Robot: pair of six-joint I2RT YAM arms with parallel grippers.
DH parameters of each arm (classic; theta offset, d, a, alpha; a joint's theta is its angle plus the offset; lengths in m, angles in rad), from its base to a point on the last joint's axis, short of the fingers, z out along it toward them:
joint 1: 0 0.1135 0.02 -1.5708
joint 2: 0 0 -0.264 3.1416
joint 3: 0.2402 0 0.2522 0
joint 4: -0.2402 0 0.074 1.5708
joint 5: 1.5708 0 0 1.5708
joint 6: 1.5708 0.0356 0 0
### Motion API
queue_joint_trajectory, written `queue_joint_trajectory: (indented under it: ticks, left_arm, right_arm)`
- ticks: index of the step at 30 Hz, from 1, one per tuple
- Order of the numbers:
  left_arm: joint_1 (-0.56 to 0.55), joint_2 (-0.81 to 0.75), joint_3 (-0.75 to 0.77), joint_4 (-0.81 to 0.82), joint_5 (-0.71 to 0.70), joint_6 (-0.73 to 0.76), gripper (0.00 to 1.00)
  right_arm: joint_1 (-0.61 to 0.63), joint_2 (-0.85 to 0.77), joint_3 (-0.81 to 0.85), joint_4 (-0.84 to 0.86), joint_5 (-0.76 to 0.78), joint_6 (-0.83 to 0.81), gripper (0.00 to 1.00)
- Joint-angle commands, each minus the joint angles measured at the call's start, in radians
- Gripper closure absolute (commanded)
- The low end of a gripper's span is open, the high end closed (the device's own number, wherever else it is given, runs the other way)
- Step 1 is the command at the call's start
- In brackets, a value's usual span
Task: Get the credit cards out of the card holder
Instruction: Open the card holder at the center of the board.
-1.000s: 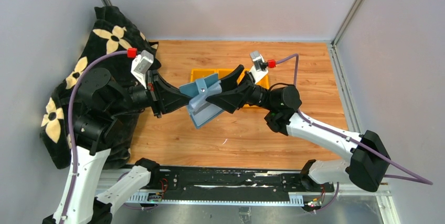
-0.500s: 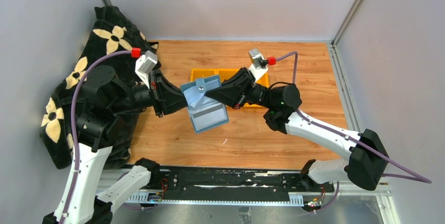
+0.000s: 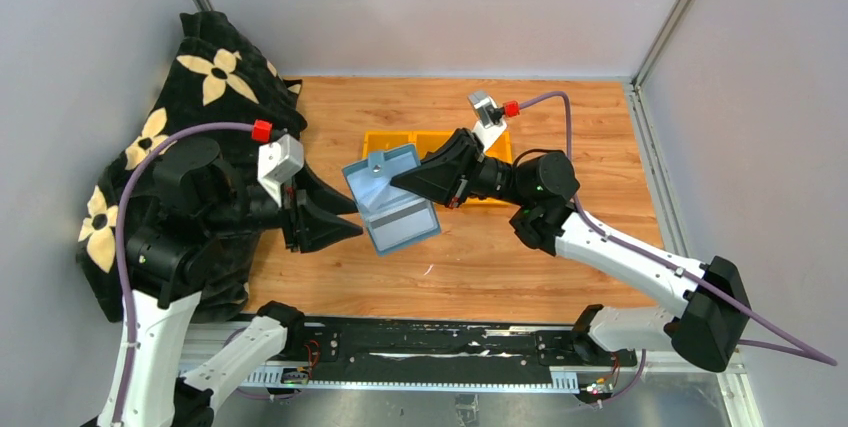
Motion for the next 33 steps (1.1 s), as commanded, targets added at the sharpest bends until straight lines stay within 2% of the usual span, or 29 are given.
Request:
queue_joint_trajectory:
  ticks: [1,2,5,6,8,11,19,24,26,27,29,31,33]
  left_arm:
    - [-0.004,-0.026,0.002,-0.082,0.143,0.094,0.59]
    - [-0.004,-0.026,0.0,-0.082,0.154,0.096,0.64]
    - [-0.004,-0.022,-0.005,-0.082,0.165,0.099,0.63]
    - [-0.004,-0.019,-0.006,-0.082,0.161,0.099,0.61]
    - [-0.004,-0.01,0.0,-0.083,0.105,0.095,0.43]
    - [-0.004,0.011,-0.004,-0.046,0.051,0.054,0.39]
    - [-0.004,-0.049,-0.098,0.253,-0.097,-0.176,0.54]
    - [-0.004,-0.066,-0.112,0.271,-0.234,-0.167,0.72]
    - [-0.004,-0.069,-0.109,0.275,-0.291,-0.159,0.72]
    - [-0.004,-0.073,-0.108,0.279,-0.313,-0.159,0.69]
    - [-0.004,-0.087,-0.109,0.295,-0.325,-0.16,0.57]
    - [-0.004,-0.103,-0.114,0.307,-0.276,-0.158,0.39]
    - [-0.004,-0.115,-0.12,0.313,-0.217,-0.159,0.28]
  right_arm:
    - [-0.016,-0.01,0.042,0.008,0.044,-0.005,1.0]
    - [-0.015,-0.014,0.043,0.007,0.041,-0.005,1.0]
    - [-0.014,-0.013,0.053,0.008,0.028,-0.001,1.0]
    - [-0.013,-0.011,0.057,0.011,0.023,0.002,1.0]
    - [-0.004,-0.003,0.063,0.017,0.014,0.007,1.0]
    - [0.017,0.014,0.073,0.021,0.009,0.007,1.0]
    - [0.045,0.046,0.088,0.039,-0.002,0.017,1.0]
    - [0.059,0.055,0.096,0.042,-0.01,0.015,1.0]
    - [0.064,0.061,0.099,0.041,-0.011,0.018,1.0]
    - [0.065,0.063,0.1,0.04,-0.012,0.018,1.0]
    - [0.066,0.065,0.099,0.039,-0.011,0.018,1.0]
    - [0.066,0.065,0.1,0.036,-0.007,0.018,1.0]
    - [0.067,0.068,0.105,0.029,-0.006,0.019,1.0]
